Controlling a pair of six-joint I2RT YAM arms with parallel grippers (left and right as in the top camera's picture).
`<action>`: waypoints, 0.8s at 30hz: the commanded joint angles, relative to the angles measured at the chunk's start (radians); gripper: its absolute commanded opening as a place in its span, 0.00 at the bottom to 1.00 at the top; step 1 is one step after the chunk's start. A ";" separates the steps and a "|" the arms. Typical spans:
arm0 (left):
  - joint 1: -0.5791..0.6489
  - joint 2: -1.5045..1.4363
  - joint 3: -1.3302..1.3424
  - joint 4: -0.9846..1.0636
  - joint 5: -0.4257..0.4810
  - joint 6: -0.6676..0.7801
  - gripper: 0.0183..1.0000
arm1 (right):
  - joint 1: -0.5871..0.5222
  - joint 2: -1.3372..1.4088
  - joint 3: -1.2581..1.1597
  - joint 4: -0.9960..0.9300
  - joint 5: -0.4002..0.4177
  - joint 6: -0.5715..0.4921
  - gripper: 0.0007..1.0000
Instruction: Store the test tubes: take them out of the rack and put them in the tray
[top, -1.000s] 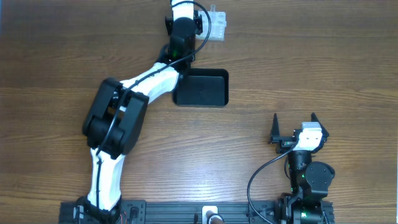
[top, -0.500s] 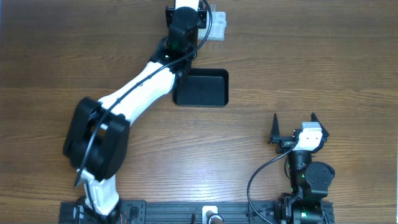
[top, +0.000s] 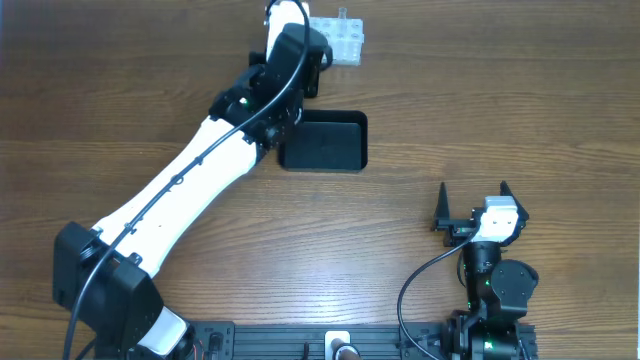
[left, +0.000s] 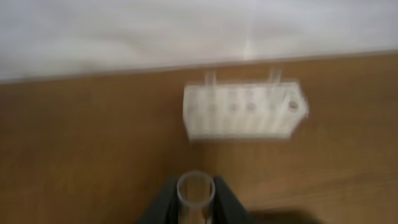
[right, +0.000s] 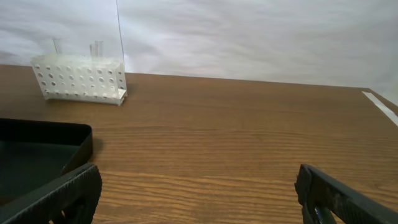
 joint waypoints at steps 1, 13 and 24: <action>-0.006 -0.005 0.004 -0.074 0.105 -0.169 0.02 | -0.006 -0.009 -0.005 -0.003 -0.015 0.009 0.99; -0.002 0.098 0.004 -0.119 0.121 -0.215 0.02 | -0.006 -0.009 -0.005 -0.003 -0.015 0.009 0.99; 0.002 0.183 0.004 -0.185 0.134 -0.270 0.02 | -0.006 -0.009 -0.005 -0.003 -0.015 0.009 0.99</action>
